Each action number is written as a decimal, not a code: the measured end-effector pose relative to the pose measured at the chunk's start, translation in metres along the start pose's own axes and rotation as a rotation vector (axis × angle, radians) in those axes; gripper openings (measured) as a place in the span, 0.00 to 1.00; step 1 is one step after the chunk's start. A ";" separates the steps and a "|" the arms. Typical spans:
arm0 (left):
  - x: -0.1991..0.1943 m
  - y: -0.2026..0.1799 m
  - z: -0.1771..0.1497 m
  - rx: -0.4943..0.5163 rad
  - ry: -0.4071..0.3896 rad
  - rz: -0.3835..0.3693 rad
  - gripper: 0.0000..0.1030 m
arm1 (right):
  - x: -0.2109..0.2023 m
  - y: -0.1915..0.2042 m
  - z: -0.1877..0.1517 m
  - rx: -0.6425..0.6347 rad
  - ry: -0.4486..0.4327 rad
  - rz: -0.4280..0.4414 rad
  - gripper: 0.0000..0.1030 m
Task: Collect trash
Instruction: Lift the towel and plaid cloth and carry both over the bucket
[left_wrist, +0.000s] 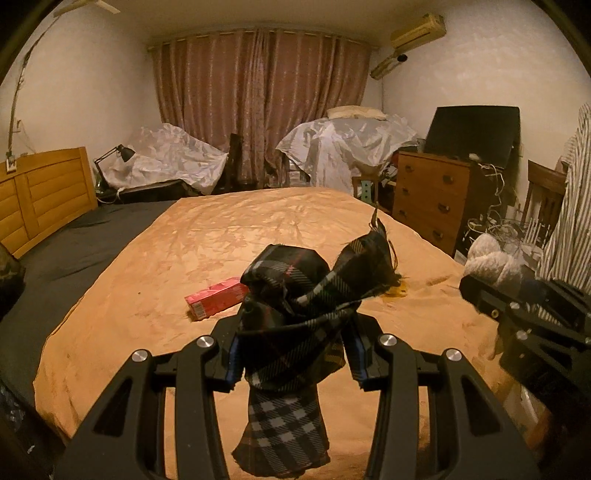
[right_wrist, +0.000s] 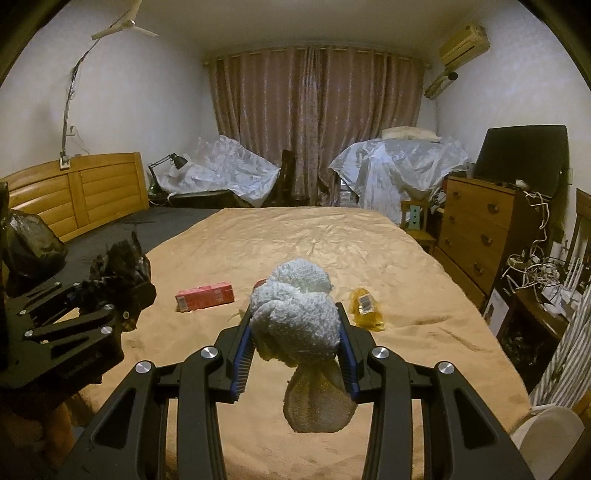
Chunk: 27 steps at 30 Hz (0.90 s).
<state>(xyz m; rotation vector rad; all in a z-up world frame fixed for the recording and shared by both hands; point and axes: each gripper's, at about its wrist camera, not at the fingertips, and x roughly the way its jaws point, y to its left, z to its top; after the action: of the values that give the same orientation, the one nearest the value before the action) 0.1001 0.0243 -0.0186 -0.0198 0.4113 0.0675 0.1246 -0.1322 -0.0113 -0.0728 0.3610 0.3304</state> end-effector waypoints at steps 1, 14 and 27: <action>0.001 -0.003 0.001 0.004 0.002 -0.005 0.41 | -0.003 -0.003 0.000 0.000 0.000 -0.006 0.40; 0.008 -0.064 0.006 0.076 0.025 -0.123 0.41 | -0.064 -0.082 -0.013 0.056 0.038 -0.136 0.40; 0.006 -0.176 0.009 0.176 0.066 -0.371 0.41 | -0.146 -0.203 -0.041 0.150 0.091 -0.320 0.40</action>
<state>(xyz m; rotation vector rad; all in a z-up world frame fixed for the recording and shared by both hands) 0.1214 -0.1503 -0.0120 0.0756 0.4729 -0.3354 0.0487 -0.3736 0.0047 0.0016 0.4560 -0.0172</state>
